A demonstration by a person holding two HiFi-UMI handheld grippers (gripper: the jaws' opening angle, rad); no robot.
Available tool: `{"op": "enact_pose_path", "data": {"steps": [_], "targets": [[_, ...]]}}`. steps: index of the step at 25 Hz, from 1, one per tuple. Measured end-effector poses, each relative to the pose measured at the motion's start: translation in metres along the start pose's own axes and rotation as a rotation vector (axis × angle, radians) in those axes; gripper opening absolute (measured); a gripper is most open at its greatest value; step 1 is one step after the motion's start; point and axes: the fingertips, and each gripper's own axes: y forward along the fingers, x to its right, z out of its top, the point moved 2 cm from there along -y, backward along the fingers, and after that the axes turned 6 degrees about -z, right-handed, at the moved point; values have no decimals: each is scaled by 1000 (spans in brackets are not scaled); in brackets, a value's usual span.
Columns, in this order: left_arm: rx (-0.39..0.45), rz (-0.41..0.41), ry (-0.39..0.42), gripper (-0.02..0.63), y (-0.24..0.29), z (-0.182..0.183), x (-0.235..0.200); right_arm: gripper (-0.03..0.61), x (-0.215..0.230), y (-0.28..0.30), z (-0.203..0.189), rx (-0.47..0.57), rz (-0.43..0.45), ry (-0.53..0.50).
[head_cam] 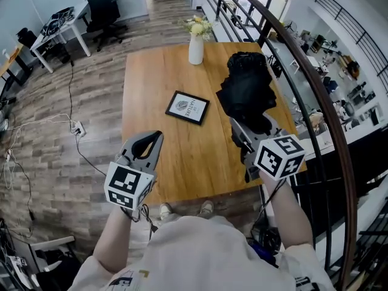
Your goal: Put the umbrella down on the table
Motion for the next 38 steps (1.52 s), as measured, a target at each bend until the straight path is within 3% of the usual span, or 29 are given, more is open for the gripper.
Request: {"op": "enact_pose_path", "data": {"steps": [9,20,24,31,38], "targets": [[-45,-55,-146,15,41,-45,-3,248,26,58,-73,-134,-69,44],[-148,-113,-269,15,80,-110,5,249,67,99,-196,-369,-157,120],[-189,-136,-334,16,89,-137,11,249,74,111,-251,-463,-176,197],[-252,-171,-371,15,104,-164,22,249,83,115,-314,-626,-204,232],[-291,-201,-403,17,108,-179,33,253,81,117,-351,-733,-232,209]]}}
